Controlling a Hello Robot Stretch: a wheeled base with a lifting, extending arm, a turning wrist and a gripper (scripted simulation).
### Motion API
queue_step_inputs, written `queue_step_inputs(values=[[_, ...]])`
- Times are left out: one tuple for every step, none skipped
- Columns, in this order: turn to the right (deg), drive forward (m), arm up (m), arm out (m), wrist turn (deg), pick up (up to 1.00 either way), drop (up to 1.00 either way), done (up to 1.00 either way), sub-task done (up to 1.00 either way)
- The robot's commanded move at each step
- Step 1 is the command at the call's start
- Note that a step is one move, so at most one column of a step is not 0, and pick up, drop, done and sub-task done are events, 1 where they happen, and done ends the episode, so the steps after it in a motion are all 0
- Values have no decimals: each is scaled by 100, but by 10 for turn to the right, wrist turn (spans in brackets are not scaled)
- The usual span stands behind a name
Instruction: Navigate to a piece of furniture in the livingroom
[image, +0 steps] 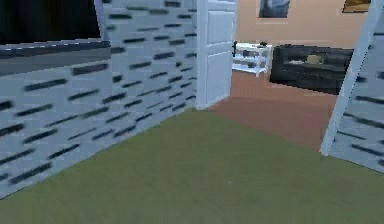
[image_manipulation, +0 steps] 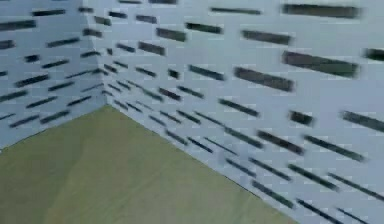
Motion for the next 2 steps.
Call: queue_step_inputs(values=[[0, 100, 0, 0, 0, 0, 0, 0, 0], [-120, 0, 0, 0, 0, 0, 0, 0, 0]])
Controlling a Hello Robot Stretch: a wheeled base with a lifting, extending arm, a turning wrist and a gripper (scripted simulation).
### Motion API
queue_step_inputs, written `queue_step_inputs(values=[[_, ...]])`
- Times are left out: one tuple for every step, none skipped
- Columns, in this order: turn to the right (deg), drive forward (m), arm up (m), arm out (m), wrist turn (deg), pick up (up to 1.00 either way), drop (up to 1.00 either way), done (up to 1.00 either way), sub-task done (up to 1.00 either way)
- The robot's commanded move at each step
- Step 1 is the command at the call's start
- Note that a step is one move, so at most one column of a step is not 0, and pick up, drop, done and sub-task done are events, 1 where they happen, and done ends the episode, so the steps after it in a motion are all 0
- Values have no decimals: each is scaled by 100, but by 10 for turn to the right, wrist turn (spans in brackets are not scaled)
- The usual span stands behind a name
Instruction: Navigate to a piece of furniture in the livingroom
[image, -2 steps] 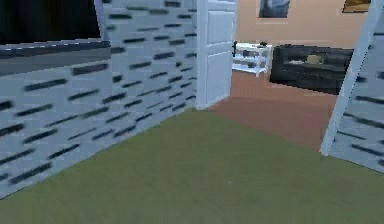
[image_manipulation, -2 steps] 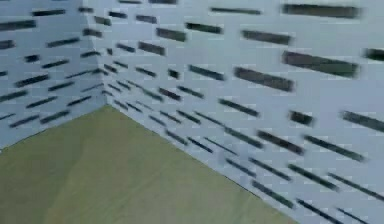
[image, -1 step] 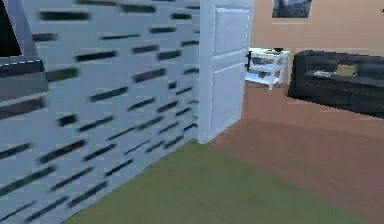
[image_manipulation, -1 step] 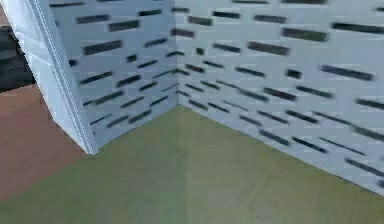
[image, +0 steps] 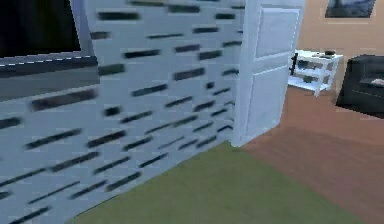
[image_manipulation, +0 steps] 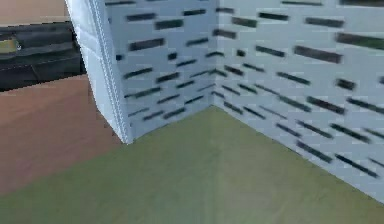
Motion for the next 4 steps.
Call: queue_step_inputs(values=[[0, 25, 0, 0, 0, 0, 0, 0, 0], [240, 0, 0, 0, 0, 0, 0, 0, 0], [0, 65, 0, 0, 0, 0, 0, 0, 0], [330, 0, 0, 0, 0, 0, 0, 0, 0]])
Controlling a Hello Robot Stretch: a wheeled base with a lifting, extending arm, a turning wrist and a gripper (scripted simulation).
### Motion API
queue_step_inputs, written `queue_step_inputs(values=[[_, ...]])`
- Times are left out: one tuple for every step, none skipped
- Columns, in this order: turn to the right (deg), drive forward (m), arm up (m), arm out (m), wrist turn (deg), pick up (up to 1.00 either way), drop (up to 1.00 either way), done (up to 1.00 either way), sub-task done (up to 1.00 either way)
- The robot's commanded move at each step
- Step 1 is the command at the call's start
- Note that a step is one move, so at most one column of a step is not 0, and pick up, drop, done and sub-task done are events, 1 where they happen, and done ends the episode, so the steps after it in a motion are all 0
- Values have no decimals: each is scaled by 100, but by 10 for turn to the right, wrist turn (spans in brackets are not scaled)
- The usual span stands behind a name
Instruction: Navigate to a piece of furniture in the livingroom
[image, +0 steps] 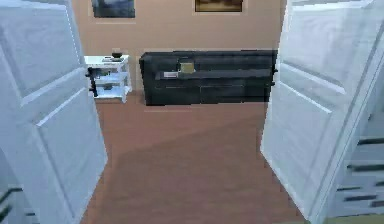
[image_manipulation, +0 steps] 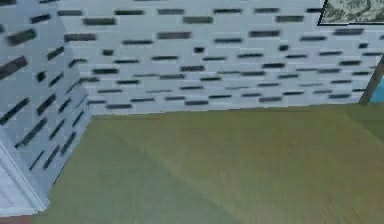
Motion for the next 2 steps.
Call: queue_step_inputs(values=[[0, 100, 0, 0, 0, 0, 0, 0, 0], [0, 100, 0, 0, 0, 0, 0, 0, 0]])
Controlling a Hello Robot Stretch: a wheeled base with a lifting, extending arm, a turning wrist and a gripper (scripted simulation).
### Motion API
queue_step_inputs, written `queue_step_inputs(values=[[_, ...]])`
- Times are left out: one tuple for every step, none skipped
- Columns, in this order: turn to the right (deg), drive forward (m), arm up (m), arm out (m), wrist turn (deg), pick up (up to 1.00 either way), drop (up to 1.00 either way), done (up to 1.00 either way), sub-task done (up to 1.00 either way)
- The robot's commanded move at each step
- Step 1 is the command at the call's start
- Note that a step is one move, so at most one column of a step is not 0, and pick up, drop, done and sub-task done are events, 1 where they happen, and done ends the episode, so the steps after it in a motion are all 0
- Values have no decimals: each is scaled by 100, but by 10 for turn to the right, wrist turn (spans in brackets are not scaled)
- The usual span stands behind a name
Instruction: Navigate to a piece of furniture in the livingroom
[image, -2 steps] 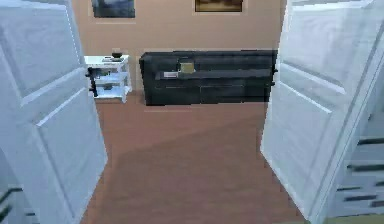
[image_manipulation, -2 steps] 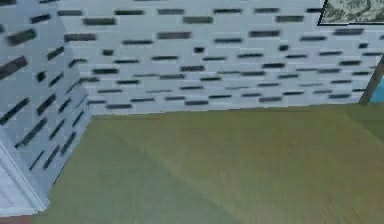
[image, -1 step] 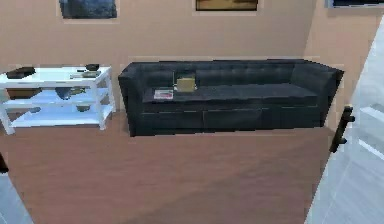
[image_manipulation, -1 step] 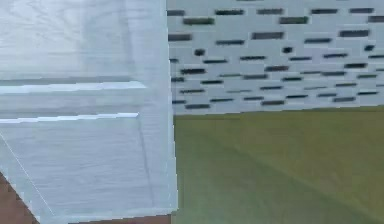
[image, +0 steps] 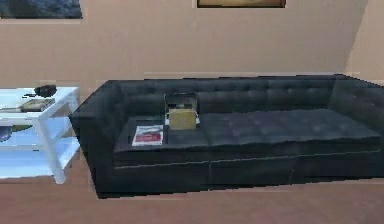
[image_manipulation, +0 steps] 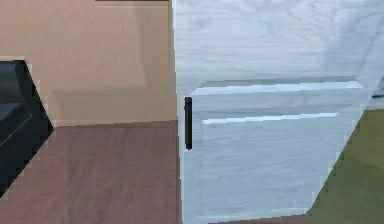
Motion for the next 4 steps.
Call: queue_step_inputs(values=[[60, 0, 0, 0, 0, 0, 0, 0, 0], [0, 40, 0, 0, 0, 0, 0, 0, 0], [450, 0, 0, 0, 0, 0, 0, 0, 0], [90, 0, 0, 0, 0, 0, 0, 0, 0]])
